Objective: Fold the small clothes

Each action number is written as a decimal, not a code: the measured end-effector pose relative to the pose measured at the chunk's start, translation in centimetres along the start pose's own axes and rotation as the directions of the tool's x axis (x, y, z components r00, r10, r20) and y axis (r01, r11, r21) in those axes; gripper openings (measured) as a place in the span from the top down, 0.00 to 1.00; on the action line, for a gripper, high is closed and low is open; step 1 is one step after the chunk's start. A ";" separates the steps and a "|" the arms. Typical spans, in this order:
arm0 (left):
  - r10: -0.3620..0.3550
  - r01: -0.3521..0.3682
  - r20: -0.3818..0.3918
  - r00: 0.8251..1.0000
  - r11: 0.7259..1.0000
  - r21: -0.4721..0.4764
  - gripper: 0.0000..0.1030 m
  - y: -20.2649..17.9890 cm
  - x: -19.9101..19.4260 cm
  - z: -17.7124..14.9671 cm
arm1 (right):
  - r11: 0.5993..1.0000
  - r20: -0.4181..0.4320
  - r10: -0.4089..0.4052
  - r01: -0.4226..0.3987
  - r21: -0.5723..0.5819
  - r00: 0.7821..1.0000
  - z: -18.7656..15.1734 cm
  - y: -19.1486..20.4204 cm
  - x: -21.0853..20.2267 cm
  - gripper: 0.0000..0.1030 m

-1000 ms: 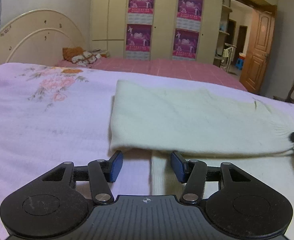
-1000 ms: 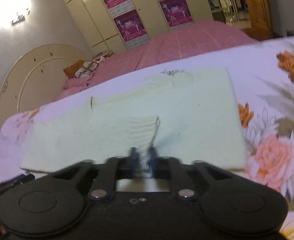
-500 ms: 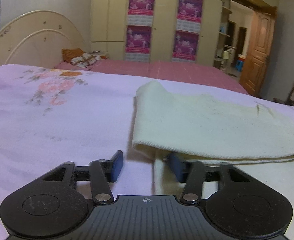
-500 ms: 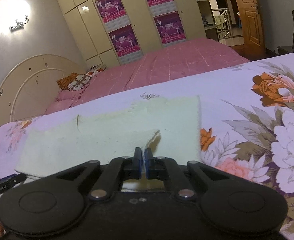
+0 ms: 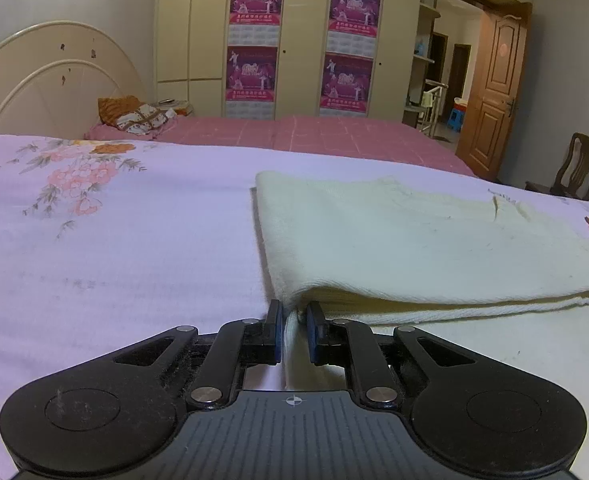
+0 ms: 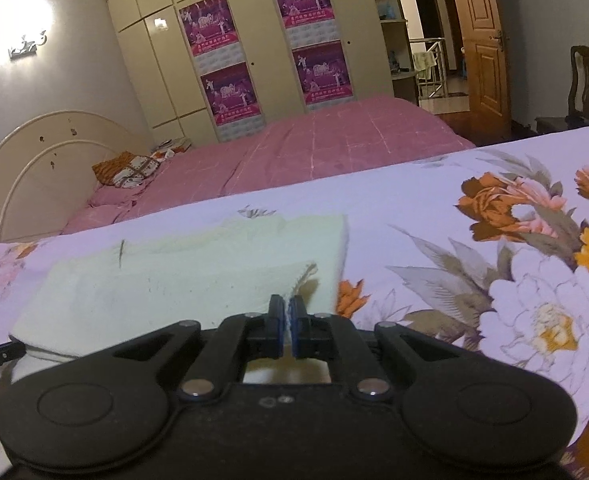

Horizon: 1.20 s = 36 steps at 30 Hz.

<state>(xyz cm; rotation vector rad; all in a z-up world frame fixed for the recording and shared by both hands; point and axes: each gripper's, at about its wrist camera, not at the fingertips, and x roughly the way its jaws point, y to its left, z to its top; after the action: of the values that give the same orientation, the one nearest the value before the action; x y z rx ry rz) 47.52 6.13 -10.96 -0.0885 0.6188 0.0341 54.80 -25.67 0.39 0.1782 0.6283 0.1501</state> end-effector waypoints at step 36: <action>-0.086 0.087 0.010 0.996 0.996 -0.027 0.97 -0.7 0.0 -0.4 | 0.993 -0.050 -0.036 0.030 -0.112 0.998 -2.0 2.0 1.4 0.90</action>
<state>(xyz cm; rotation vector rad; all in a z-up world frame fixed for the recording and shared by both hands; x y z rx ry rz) 47.34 5.36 -11.26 -0.1415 0.6056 -0.0407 54.56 -23.18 -1.55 0.0562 0.6719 0.1582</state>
